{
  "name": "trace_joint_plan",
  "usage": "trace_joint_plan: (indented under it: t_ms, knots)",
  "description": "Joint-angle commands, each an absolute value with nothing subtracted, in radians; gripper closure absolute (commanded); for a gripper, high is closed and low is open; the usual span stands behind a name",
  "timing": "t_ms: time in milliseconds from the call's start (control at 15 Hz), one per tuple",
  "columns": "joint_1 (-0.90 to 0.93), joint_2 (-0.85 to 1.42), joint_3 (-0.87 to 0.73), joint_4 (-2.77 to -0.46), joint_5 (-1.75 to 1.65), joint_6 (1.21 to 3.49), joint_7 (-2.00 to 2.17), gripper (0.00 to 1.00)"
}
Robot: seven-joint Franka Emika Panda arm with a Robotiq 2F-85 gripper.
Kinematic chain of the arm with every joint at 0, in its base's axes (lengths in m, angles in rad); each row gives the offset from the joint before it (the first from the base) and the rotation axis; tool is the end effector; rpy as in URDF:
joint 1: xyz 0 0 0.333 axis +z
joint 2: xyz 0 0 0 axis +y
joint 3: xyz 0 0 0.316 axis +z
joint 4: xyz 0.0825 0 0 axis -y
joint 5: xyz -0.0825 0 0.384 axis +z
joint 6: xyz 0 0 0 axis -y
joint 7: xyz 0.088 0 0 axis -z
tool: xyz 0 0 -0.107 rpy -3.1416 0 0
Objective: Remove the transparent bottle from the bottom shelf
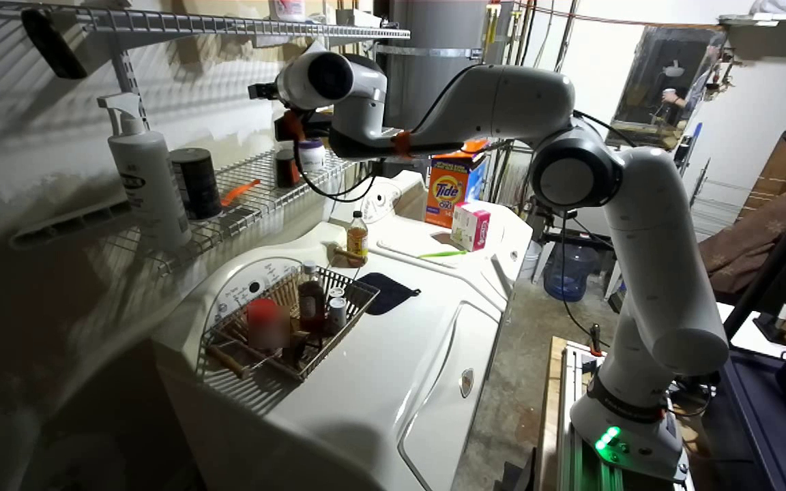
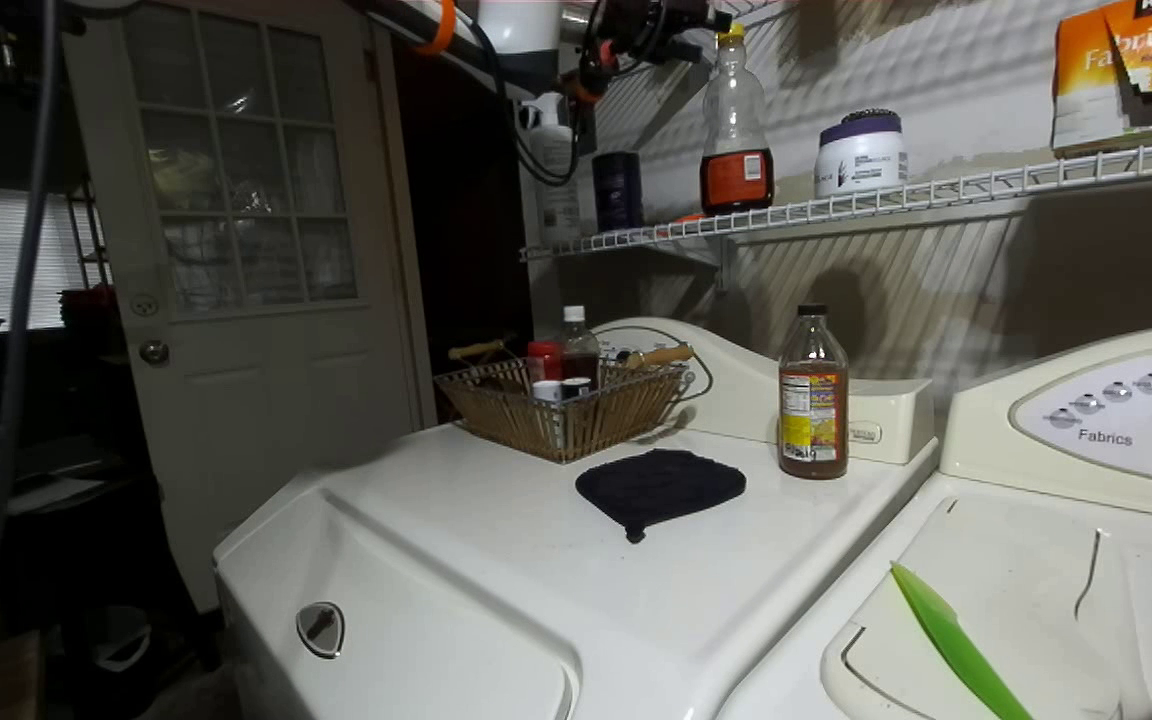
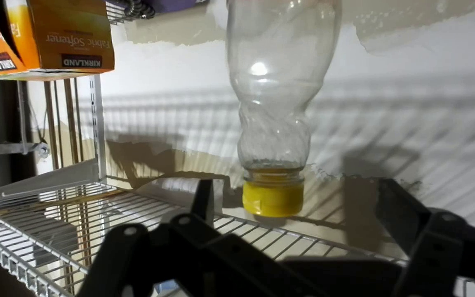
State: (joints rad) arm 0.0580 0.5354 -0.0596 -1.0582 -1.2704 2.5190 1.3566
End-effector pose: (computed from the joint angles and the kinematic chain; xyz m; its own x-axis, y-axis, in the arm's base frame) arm 0.7558 0.0230 0.6361 0.1462 -0.0933 0.9848 -0.5649 -0.8252 0.0057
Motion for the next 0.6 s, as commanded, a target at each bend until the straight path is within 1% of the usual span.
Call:
trace_joint_plan:
  t_ms: [0, 67, 133, 200, 333, 533]
  knots:
    - [0.075, 0.608, -0.098, -0.962, -1.352, 2.542, 1.437, 0.00]
    - [0.077, 0.621, -0.107, -0.946, -1.373, 2.548, 1.458, 0.00]
    - [0.079, 0.631, -0.113, -0.935, -1.390, 2.551, 1.471, 0.09]
    - [0.081, 0.642, -0.121, -0.922, -1.408, 2.556, 1.489, 0.28]
    - [0.083, 0.657, -0.132, -0.904, -1.433, 2.559, 1.510, 0.41]
    - [0.086, 0.674, -0.145, -0.885, -1.461, 2.558, 1.526, 0.64]
